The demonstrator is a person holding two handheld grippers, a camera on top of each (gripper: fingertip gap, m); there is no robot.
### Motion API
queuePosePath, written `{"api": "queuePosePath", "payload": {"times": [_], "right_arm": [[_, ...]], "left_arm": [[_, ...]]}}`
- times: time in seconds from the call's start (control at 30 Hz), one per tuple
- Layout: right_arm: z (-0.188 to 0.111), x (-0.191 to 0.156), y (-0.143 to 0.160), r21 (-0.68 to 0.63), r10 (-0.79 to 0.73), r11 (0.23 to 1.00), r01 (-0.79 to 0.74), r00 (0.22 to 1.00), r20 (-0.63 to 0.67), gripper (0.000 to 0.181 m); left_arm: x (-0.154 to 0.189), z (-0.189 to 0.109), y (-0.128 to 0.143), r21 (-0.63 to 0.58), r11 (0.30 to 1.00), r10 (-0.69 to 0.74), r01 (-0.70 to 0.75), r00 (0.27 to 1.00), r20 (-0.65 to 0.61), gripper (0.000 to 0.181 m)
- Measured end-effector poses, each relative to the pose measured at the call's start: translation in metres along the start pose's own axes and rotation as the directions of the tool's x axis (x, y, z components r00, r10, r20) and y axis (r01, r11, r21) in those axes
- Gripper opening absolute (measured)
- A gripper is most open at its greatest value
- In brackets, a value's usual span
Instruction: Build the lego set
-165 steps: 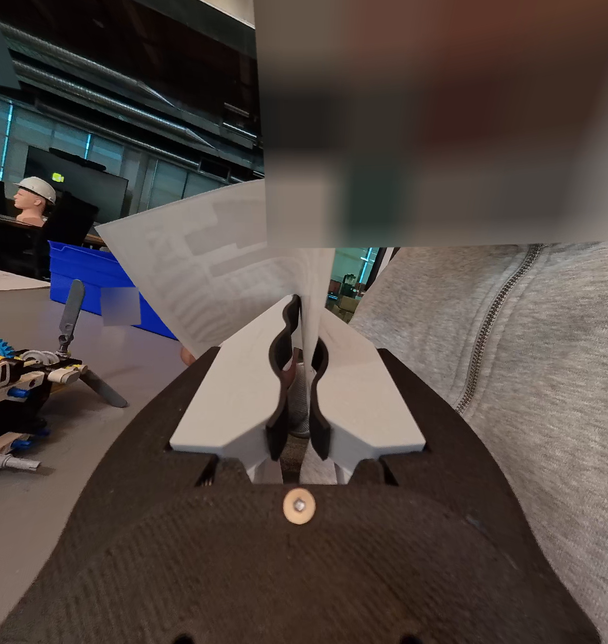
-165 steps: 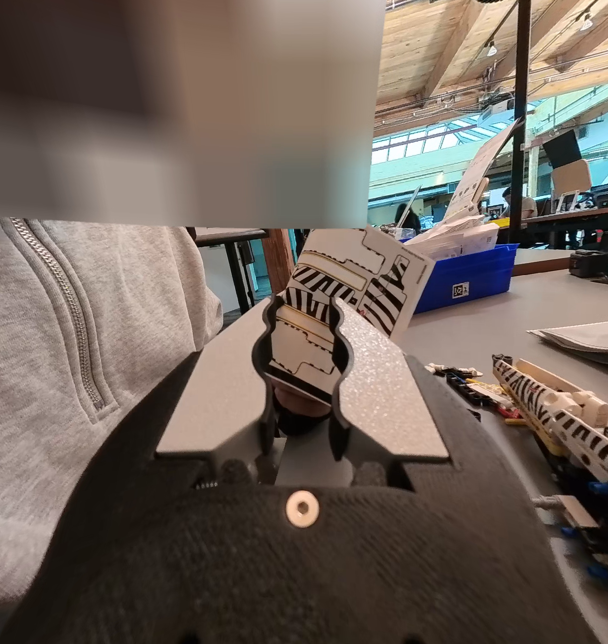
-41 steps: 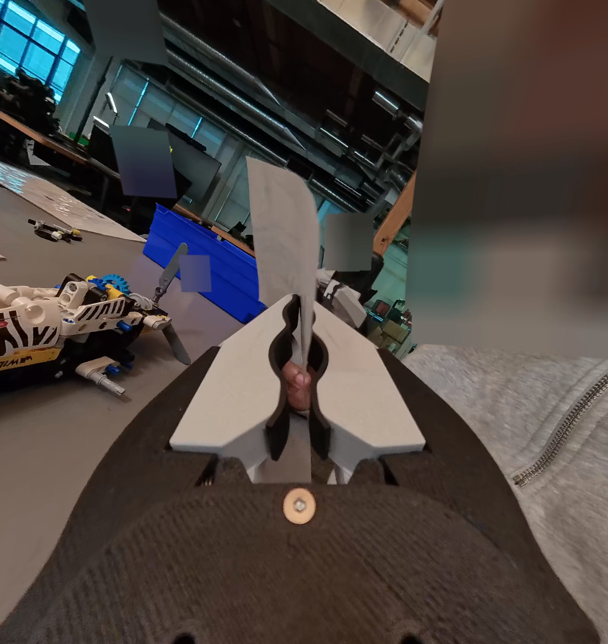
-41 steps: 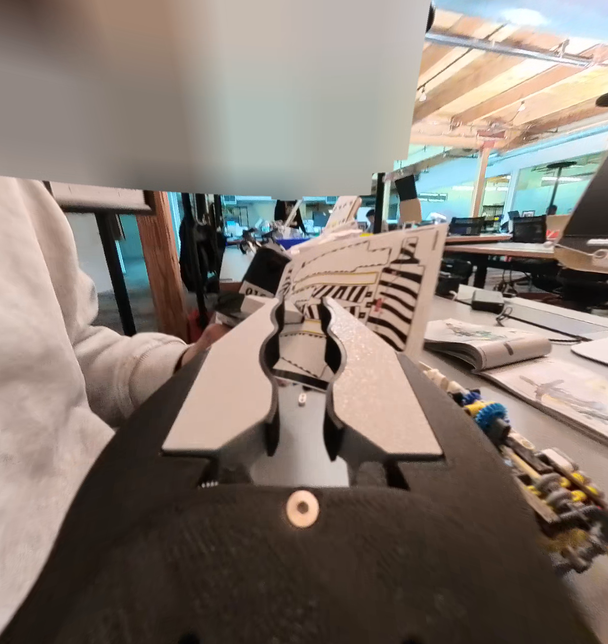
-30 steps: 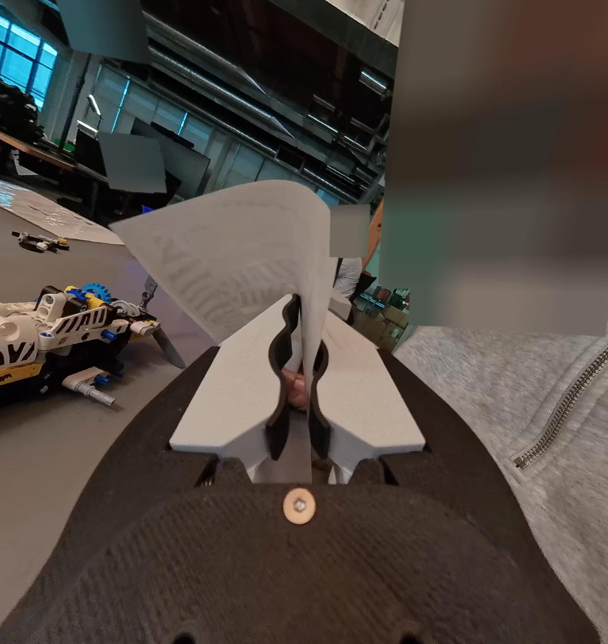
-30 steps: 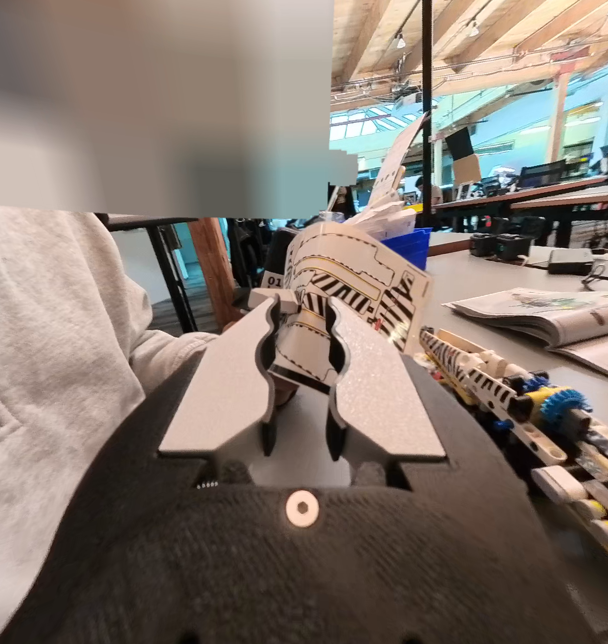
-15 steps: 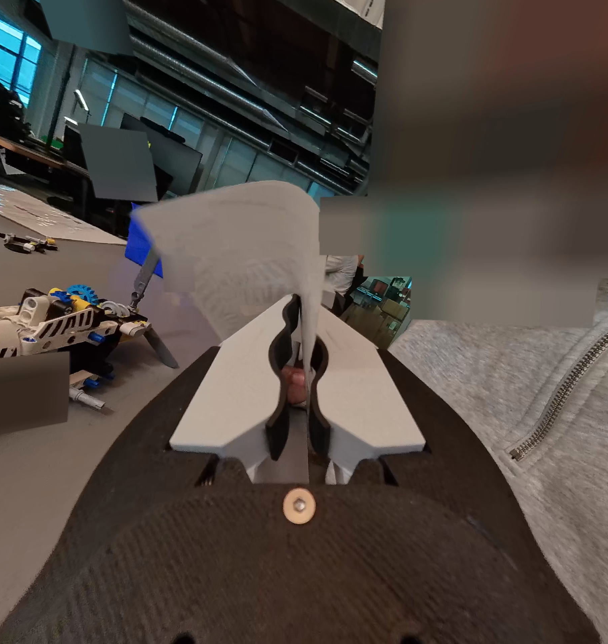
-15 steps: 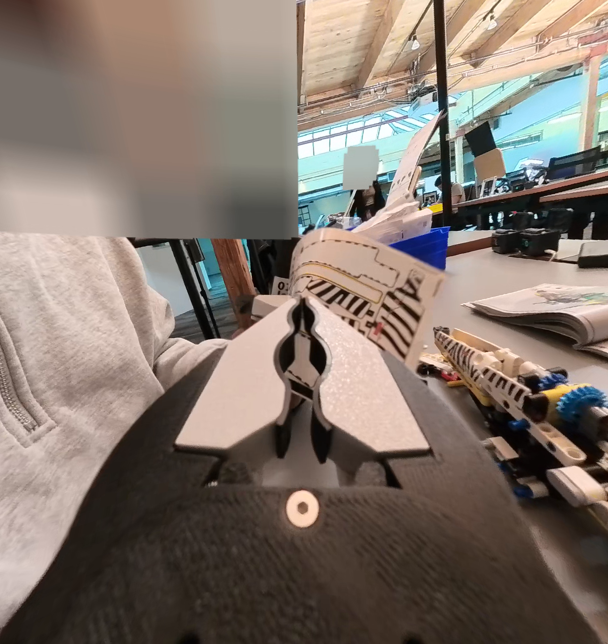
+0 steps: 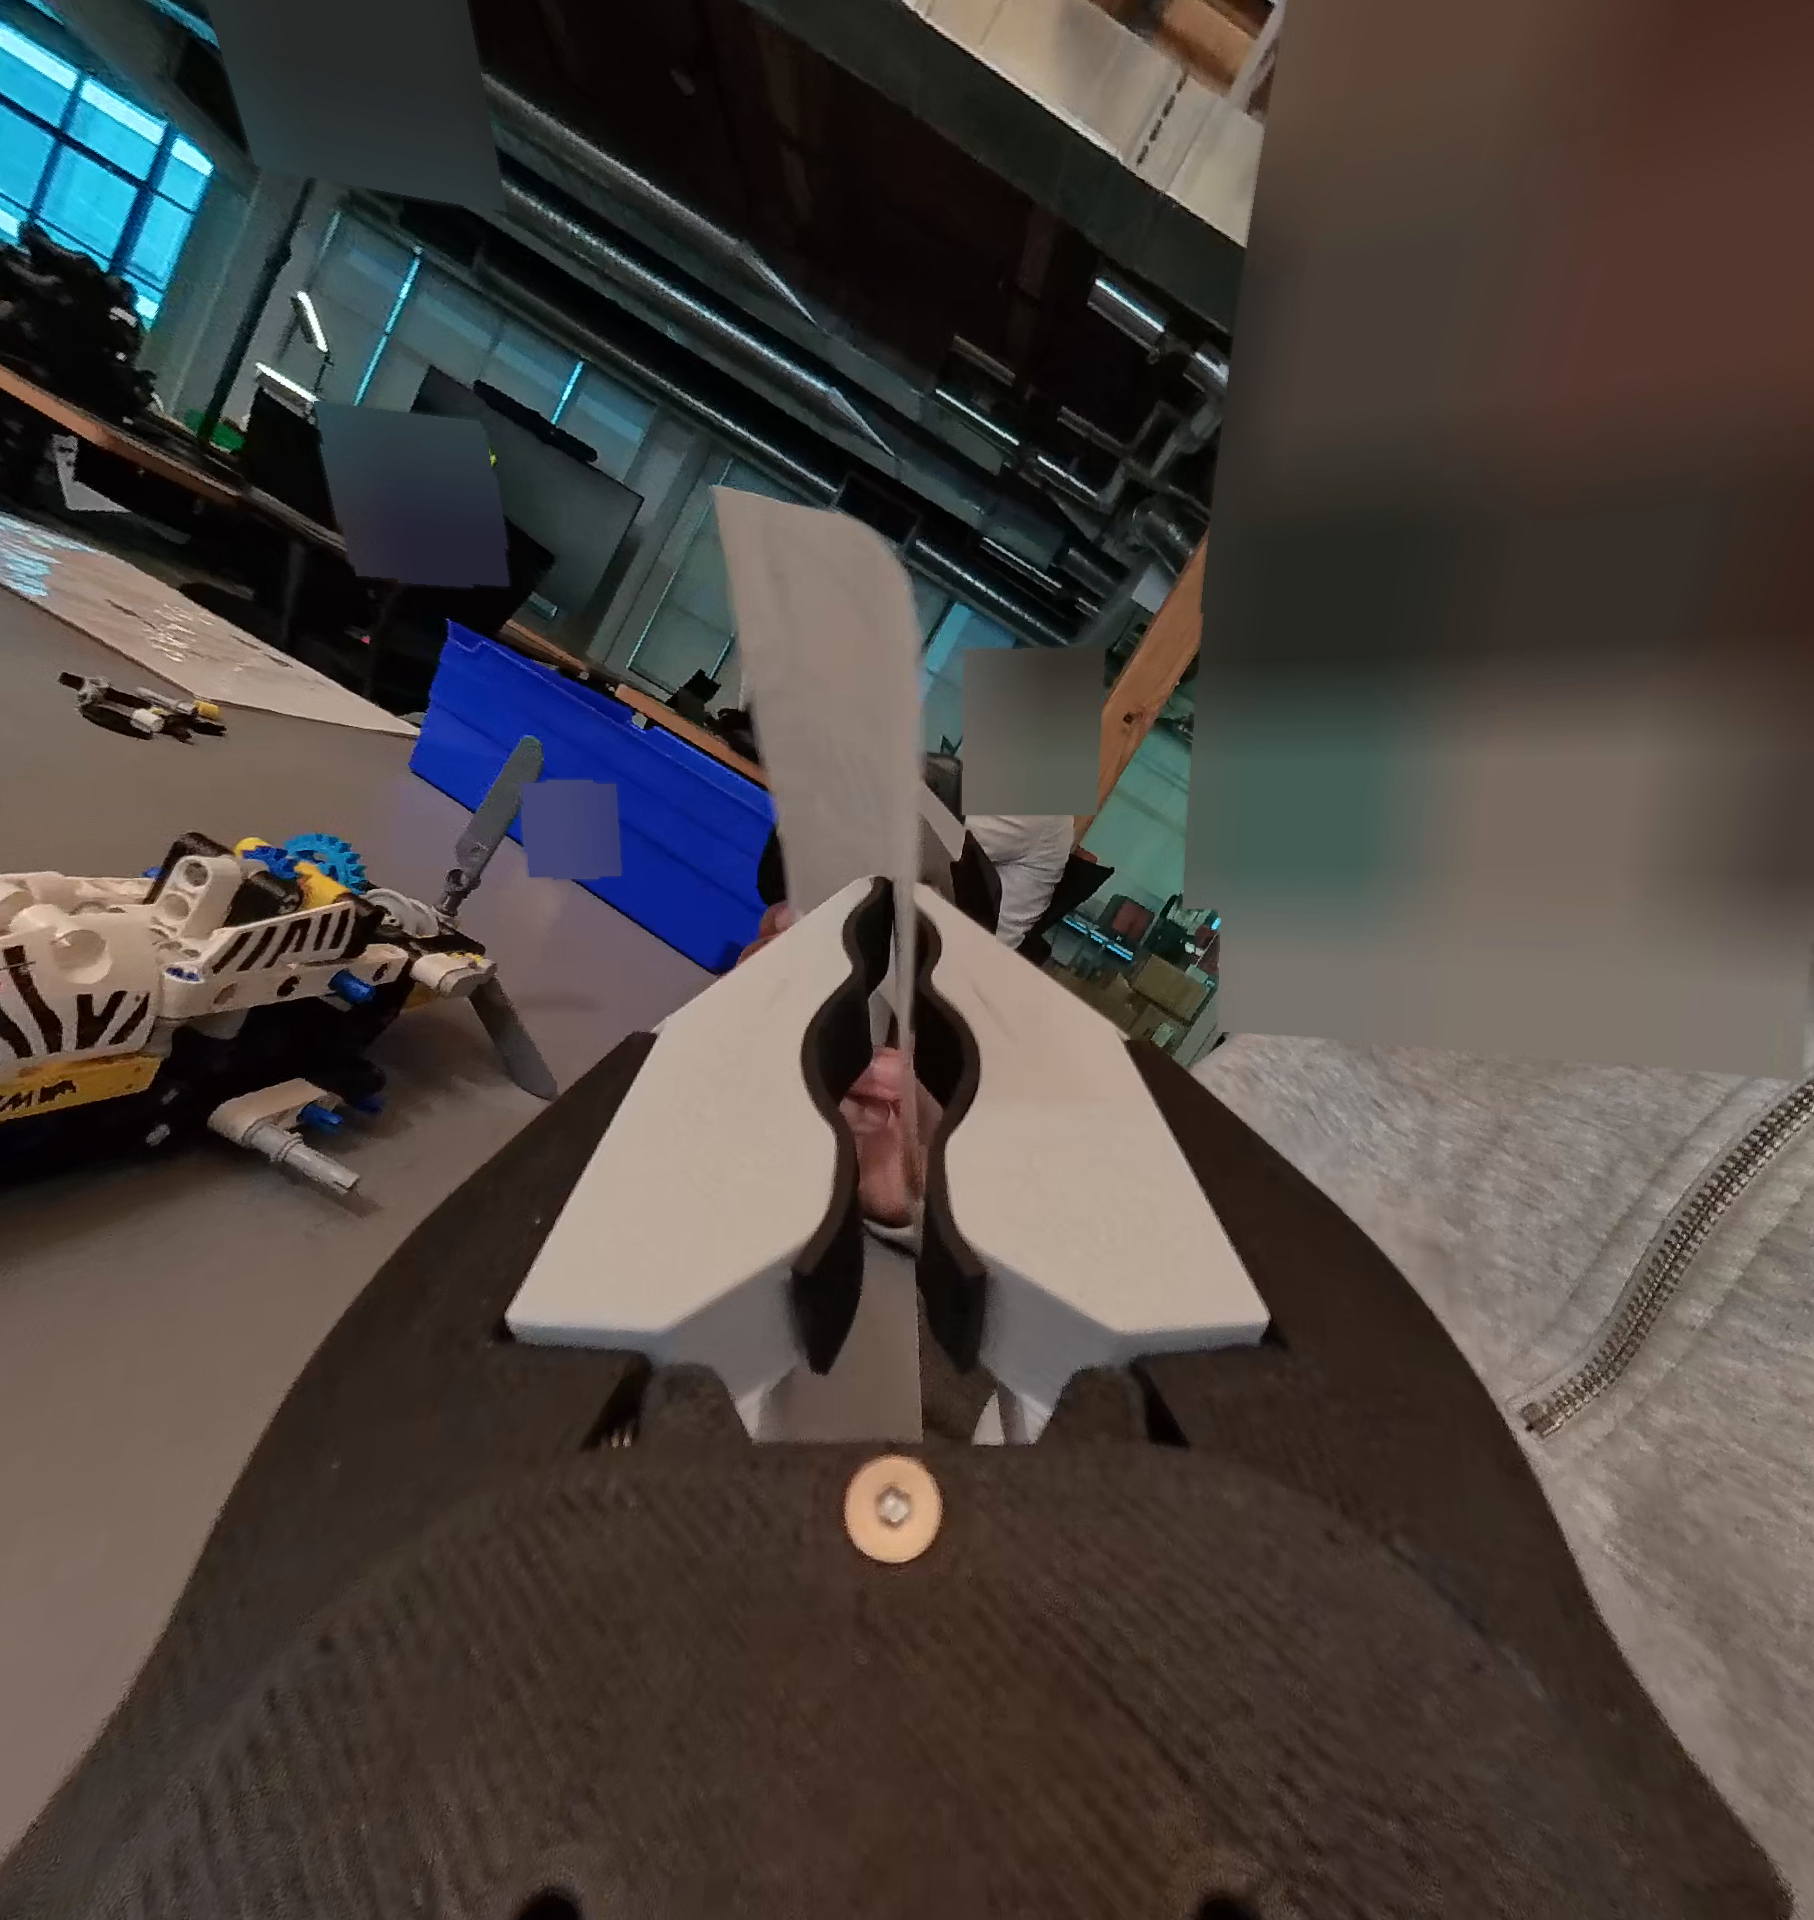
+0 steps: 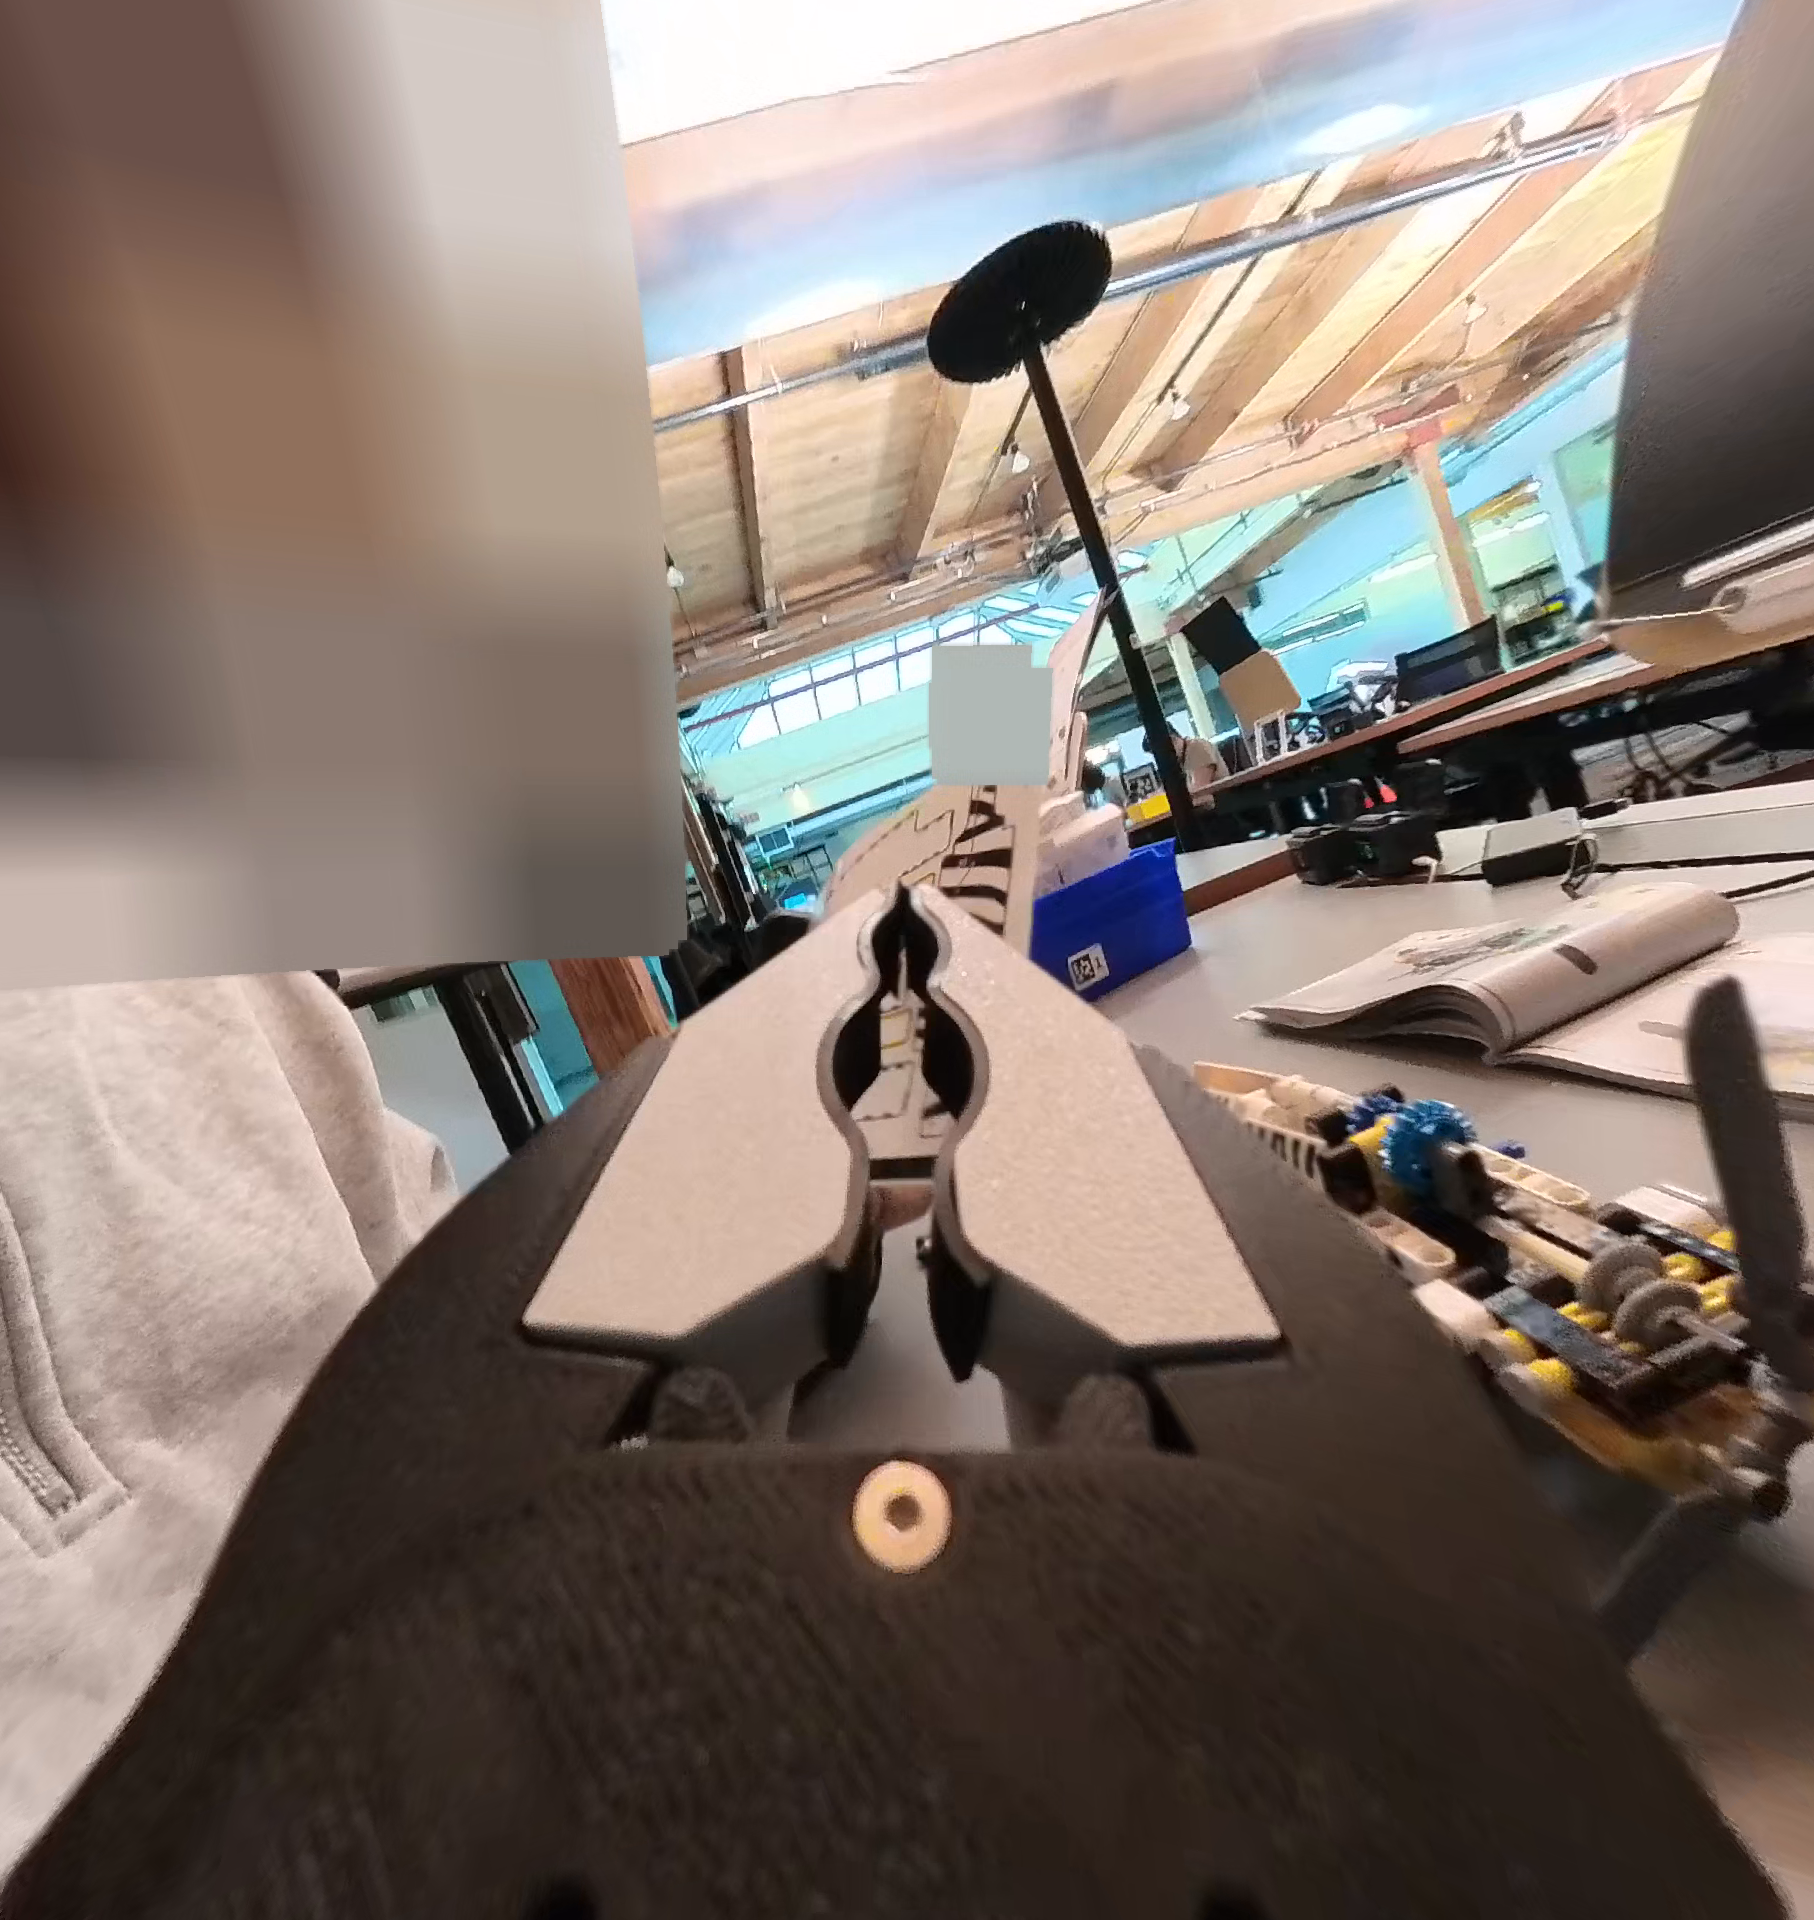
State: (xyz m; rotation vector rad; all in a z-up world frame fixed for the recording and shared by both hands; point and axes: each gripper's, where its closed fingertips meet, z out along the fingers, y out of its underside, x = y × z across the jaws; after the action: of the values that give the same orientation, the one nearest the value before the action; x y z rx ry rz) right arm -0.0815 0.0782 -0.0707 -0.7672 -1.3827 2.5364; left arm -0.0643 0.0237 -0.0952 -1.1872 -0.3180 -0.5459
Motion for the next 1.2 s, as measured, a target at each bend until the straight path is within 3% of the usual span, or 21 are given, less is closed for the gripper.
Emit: {"api": "queuePosePath", "payload": {"times": [0.3,0.43,0.57,0.77,0.93,1.1,1.2], "right_arm": [[-0.010,0.003,-0.014,0.091,0.075,0.993,-0.077,0.997,0.030,0.000],[-0.013,0.003,-0.019,0.116,0.075,0.990,-0.078,0.997,0.034,0.000],[-0.019,0.004,-0.025,0.152,0.081,0.985,-0.085,0.996,0.035,0.000],[-0.018,0.003,-0.023,0.142,0.094,0.985,-0.100,0.994,0.050,0.000],[-0.017,0.002,-0.021,0.131,0.090,0.987,-0.096,0.995,0.052,0.000],[-0.017,0.002,-0.021,0.133,0.098,0.986,-0.105,0.994,0.057,0.000],[-0.016,0.002,-0.020,0.130,0.100,0.986,-0.106,0.993,0.057,0.000]], "left_arm": [[-0.014,-0.005,-0.010,0.060,0.993,-0.104,0.102,0.994,0.036,0.000],[-0.028,-0.011,-0.012,0.078,0.973,-0.222,0.216,0.972,0.080,0.000],[-0.049,-0.020,0.016,-0.128,0.907,-0.358,0.401,0.894,0.270,0.000],[-0.051,-0.028,0.041,-0.396,0.866,-0.133,0.307,0.903,0.409,0.003],[-0.064,-0.037,0.040,-0.450,0.865,0.024,0.224,0.876,0.482,0.003],[-0.076,-0.050,0.044,-0.487,0.837,0.063,0.248,0.841,0.537,0.021],[-0.083,-0.057,0.048,-0.537,0.811,0.142,0.233,0.812,0.567,0.043]]}}
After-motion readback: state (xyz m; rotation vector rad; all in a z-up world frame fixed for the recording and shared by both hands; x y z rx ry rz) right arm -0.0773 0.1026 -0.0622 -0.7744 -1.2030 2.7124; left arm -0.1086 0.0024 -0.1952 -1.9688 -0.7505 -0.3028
